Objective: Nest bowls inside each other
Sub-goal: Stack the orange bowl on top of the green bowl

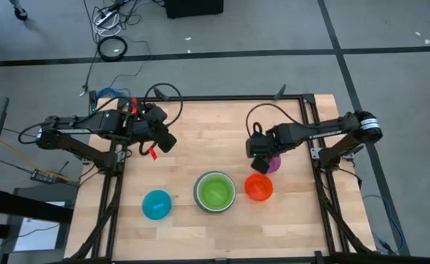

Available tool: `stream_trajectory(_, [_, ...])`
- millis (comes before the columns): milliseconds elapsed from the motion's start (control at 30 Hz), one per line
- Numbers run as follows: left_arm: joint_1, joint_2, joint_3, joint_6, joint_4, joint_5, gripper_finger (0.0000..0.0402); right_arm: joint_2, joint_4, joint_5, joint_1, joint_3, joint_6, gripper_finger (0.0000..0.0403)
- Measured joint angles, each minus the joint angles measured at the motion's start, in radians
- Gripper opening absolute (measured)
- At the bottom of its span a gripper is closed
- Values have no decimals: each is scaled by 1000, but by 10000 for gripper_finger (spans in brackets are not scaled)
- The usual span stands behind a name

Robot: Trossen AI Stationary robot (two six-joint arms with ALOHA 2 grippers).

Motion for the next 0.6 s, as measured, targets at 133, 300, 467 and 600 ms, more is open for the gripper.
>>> stream_trajectory(133, [0,0,0,0,-2,0,144,-27,50,-110,30,-114,20,149])
stream_trajectory(300, [0,0,0,0,-6,0,144,-69,168,-263,106,-222,107,148])
stream_trajectory(467, [0,0,0,0,-5,0,144,-96,187,-286,186,-253,223,147])
stream_trajectory(600, [0,0,0,-3,-4,0,144,-87,227,-297,233,-254,271,147])
